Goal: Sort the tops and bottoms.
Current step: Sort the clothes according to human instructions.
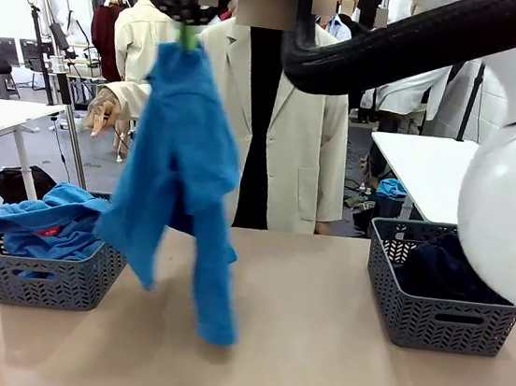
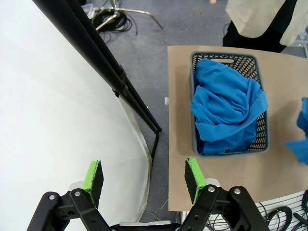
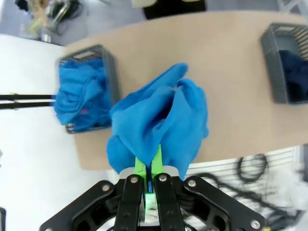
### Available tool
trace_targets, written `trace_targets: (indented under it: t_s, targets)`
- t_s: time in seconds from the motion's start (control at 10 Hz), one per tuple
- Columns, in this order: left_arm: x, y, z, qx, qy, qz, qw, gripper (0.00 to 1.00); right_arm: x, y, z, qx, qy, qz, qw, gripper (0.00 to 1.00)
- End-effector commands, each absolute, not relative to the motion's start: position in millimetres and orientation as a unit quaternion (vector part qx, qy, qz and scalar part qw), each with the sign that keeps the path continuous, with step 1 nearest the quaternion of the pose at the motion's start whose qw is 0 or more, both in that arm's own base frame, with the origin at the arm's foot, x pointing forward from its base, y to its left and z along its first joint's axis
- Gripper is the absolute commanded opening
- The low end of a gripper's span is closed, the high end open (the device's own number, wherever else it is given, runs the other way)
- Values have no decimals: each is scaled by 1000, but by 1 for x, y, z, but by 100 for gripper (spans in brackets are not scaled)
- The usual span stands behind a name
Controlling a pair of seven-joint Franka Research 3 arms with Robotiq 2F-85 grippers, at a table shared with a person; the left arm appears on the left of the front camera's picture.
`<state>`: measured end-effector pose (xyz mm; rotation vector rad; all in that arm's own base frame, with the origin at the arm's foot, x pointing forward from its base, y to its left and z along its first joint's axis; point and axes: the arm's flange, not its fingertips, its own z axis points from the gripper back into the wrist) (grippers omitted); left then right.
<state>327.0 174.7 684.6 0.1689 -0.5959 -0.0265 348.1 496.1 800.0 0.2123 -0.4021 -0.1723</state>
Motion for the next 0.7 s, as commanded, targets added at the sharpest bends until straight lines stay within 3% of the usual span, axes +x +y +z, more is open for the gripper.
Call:
trace_targets:
  t_s: [0.0, 0.3, 0.5, 0.6]
  targets:
    - [326, 176, 685, 84, -291, -17, 953, 88, 394, 588, 887, 188, -201, -139, 951, 0]
    - [326, 176, 685, 84, -291, -17, 953, 88, 420, 656, 910, 347, -170, -227, 894, 0]
    - [326, 176, 685, 84, -291, -17, 953, 88, 428, 684, 903, 357, -103, -231, 899, 0]
    - [326, 176, 685, 84, -291, -17, 953, 88, 364, 562, 799, 339, -161, -216, 901, 0]
